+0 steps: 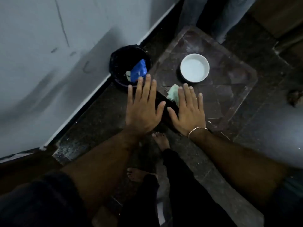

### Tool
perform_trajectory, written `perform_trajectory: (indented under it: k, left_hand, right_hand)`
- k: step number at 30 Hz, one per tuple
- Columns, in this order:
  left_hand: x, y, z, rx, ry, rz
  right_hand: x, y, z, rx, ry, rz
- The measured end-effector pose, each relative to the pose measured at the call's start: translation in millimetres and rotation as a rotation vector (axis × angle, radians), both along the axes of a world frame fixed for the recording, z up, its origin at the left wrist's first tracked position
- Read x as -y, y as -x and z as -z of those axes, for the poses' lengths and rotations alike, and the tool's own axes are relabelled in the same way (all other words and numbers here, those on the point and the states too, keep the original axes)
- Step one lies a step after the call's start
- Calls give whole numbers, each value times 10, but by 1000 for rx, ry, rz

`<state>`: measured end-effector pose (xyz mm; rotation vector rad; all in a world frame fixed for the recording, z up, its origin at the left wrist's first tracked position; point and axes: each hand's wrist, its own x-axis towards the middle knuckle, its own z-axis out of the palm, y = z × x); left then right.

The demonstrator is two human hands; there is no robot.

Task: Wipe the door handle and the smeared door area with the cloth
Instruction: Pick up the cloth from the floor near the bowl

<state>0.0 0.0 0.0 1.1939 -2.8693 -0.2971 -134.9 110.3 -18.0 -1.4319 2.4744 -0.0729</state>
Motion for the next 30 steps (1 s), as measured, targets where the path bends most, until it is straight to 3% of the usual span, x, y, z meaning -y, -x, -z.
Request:
perform_trajectory:
  k: [3, 7, 14, 17, 20, 24, 27, 30]
  left_hand:
    - [-47, 273, 116, 29, -131, 144]
    - [-92, 508, 327, 121, -217, 367]
    - [-107, 511, 487, 192, -237, 421]
    - [-70, 525, 455, 221, -268, 440]
    - [-36, 575, 390, 132, -345, 392]
    - [-1, 601, 252, -192, -466, 143]
    - [87, 584, 187, -206, -371, 180]
    - [185, 532, 157, -244, -517, 141]
  right_hand:
    - [-136, 239, 115, 19, -25, 99]
    - [-237, 412, 248, 88, -55, 78]
    - [-86, 564, 210, 135, 125, -6]
    - [77, 581, 164, 193, 91, 45]
    - [191, 538, 106, 290, 127, 165]
    - [221, 470, -7, 400, 213, 249]
    - [226, 403, -94, 476, 280, 232]
    - [265, 373, -169, 643, 307, 306]
